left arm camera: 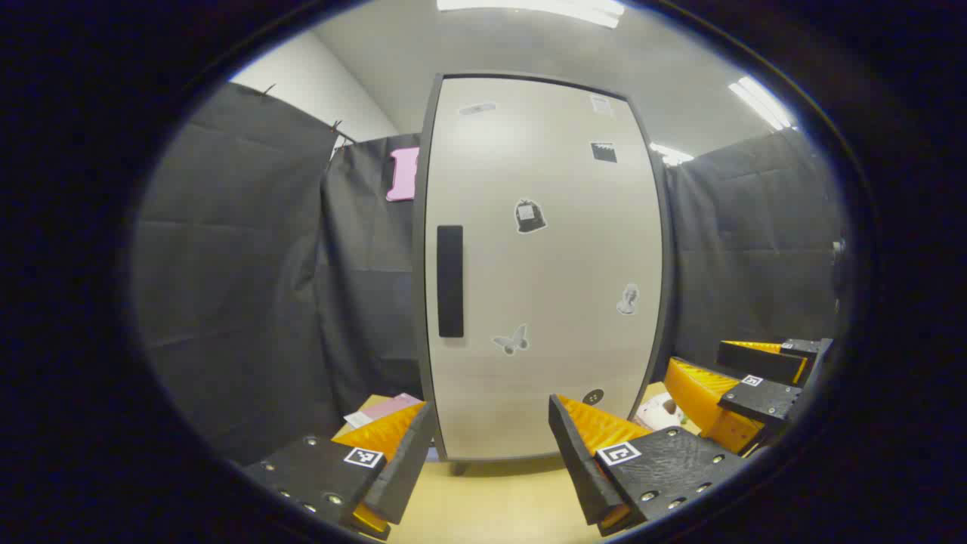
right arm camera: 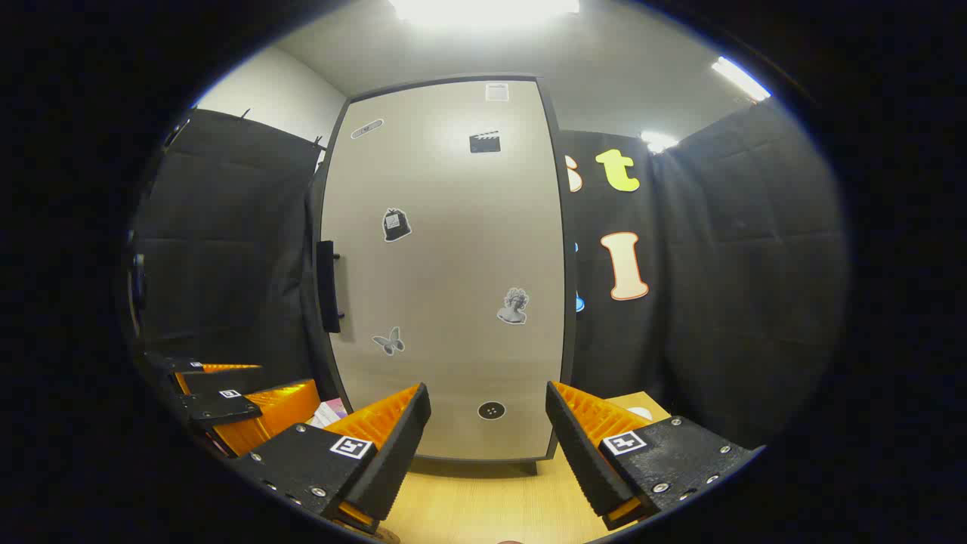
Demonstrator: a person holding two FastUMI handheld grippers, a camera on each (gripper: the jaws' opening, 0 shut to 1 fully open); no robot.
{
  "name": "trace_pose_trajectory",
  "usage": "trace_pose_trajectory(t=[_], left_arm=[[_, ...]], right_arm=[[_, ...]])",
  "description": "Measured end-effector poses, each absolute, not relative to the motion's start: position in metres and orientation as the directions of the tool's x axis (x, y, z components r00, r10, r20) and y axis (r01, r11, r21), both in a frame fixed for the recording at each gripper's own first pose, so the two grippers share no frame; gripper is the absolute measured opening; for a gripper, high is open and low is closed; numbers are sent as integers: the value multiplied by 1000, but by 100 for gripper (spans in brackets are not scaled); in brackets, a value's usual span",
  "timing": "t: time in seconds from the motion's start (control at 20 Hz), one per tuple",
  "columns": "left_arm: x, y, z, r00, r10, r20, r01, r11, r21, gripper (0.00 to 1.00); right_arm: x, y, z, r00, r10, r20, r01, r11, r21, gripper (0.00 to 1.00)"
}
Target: Open the cabinet door with the right hand, grasp the bottle in the cabinet with the left hand and place it on the coaster, then close the cabinet door with the right hand.
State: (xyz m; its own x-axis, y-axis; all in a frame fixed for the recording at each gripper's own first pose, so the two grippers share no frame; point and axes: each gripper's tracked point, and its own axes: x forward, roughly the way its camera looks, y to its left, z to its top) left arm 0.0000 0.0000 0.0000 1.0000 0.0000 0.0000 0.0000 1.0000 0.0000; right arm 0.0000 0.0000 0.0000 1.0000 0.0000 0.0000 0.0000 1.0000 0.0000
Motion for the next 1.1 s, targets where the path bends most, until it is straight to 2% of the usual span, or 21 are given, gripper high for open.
trace_pose_trajectory(t=[0.05,0.1,0.15,0.25,0.35,0.4,0.6,0.85,1.0,1.05,1.1], left_arm=[[2,2,2,1000,9,6,-9,1000,6,80],[4,1,2,1000,8,11,-8,1000,-2,93],[6,1,4,1000,11,17,-10,1000,-12,80],[7,8,5,999,33,27,-33,999,-10,93],[9,8,10,998,34,48,-34,999,5,80],[10,8,14,998,35,60,-37,999,25,87],[7,5,32,989,31,145,-47,993,105,86],[7,0,26,994,18,110,-20,1000,20,86],[10,3,22,996,13,93,-15,1000,18,86],[10,4,22,996,13,92,-14,1000,14,93],[8,4,24,996,13,91,-14,1000,8,93]], right_arm=[[3,5,0,1000,4,-3,-4,1000,1,95],[4,9,1,1000,9,-4,-9,1000,-1,95],[4,13,2,1000,13,0,-13,1000,-11,95],[5,14,6,1000,7,14,-6,999,-51,95],[8,15,8,1000,8,25,-6,998,-66,95],[9,16,9,1000,8,26,-6,998,-63,95],[11,17,10,1000,14,26,-12,997,-77,95],[10,17,11,1000,14,27,-12,997,-78,95],[10,17,15,999,15,38,-12,997,-74,95],[9,17,15,999,14,39,-11,997,-75,95],[8,17,15,999,14,40,-11,997,-78,95]])
